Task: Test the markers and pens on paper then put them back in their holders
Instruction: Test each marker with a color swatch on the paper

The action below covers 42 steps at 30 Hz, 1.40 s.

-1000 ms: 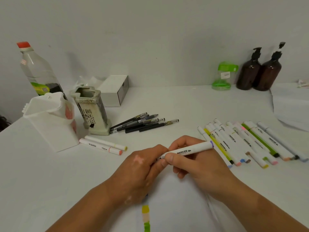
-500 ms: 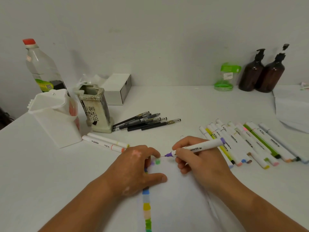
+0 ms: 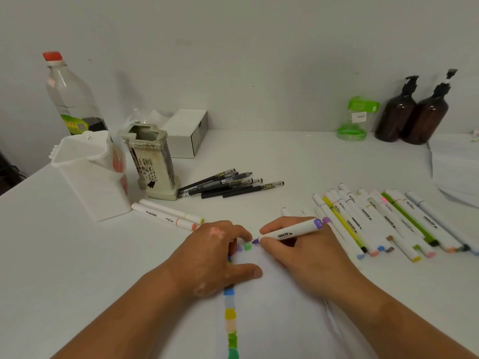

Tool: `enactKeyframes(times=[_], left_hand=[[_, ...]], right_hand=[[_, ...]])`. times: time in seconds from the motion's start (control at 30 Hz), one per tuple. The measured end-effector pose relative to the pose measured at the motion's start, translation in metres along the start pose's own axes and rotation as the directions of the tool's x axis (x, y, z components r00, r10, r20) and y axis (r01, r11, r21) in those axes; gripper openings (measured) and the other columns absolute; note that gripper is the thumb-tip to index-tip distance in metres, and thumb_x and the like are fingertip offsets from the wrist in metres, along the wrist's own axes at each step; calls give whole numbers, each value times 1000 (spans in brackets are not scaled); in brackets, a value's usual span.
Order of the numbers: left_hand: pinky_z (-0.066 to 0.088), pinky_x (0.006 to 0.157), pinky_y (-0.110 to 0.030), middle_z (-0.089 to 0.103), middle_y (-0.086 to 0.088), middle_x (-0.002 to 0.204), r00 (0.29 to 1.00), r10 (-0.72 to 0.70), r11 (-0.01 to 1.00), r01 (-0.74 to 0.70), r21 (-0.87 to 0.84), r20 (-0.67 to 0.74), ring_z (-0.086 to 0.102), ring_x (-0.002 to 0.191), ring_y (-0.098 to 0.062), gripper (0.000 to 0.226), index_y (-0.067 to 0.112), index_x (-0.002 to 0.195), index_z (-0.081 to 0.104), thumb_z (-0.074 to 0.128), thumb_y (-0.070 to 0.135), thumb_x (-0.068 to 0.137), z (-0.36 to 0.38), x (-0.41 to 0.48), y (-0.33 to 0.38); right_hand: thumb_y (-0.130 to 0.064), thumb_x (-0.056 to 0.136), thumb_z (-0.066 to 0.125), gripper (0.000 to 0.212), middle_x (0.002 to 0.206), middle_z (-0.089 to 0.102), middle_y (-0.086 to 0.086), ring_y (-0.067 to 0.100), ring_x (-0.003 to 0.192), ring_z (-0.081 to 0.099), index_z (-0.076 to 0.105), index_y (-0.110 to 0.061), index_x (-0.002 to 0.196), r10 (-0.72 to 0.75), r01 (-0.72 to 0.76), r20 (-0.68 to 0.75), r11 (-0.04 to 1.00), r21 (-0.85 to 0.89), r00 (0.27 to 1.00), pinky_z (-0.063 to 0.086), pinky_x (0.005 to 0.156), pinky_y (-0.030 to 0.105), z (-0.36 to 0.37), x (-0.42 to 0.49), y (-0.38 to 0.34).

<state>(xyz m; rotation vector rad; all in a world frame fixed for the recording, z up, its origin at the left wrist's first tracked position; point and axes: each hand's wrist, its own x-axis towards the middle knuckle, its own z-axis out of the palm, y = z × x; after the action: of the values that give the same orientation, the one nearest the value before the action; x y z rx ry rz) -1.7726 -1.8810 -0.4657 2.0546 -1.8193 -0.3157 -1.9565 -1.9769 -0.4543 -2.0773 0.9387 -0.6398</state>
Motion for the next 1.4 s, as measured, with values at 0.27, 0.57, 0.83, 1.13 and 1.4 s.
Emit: enactKeyframes(times=[0.27,0.57,0.83,1.13,1.4], left_hand=[[39,66,-12,53,21,87,1000,-2,1000,2,-6,6,51,81,2,70,43,124,57,65,81,66,1,0,-1],[43,67,-14,54,20,87,1000,-14,1000,14,-6,12,52,80,1,64,44,120,57,66,79,67,1,1,0],[39,65,-14,54,19,86,1000,-22,1000,22,-6,13,51,79,1,64,43,119,60,68,78,66,0,1,1],[41,66,-15,54,19,86,999,-34,999,34,-8,25,52,79,-1,63,42,120,60,69,76,67,0,1,2],[38,64,-14,53,20,86,999,-40,999,40,-3,28,51,79,0,63,42,120,60,69,75,67,0,1,3]], right_hand=[[-29,83,75,5,70,70,-14,0,67,64,75,-34,83,16,-16,9,1000,2,1000,44,52,11,0,1,3],[-29,83,75,6,72,68,-21,-2,67,63,74,-35,82,18,-18,18,1000,0,1000,44,51,9,-1,2,4],[-30,83,75,5,70,69,-17,-3,66,63,75,-34,83,11,-10,32,1000,-14,999,43,51,9,0,1,3],[-29,83,75,4,68,69,-12,-4,67,62,75,-34,84,19,-18,18,999,-28,1000,43,51,9,-1,0,1],[-27,85,74,6,71,69,-10,-5,68,61,75,-33,88,23,-22,11,999,-35,1000,43,52,9,-1,0,-1]])
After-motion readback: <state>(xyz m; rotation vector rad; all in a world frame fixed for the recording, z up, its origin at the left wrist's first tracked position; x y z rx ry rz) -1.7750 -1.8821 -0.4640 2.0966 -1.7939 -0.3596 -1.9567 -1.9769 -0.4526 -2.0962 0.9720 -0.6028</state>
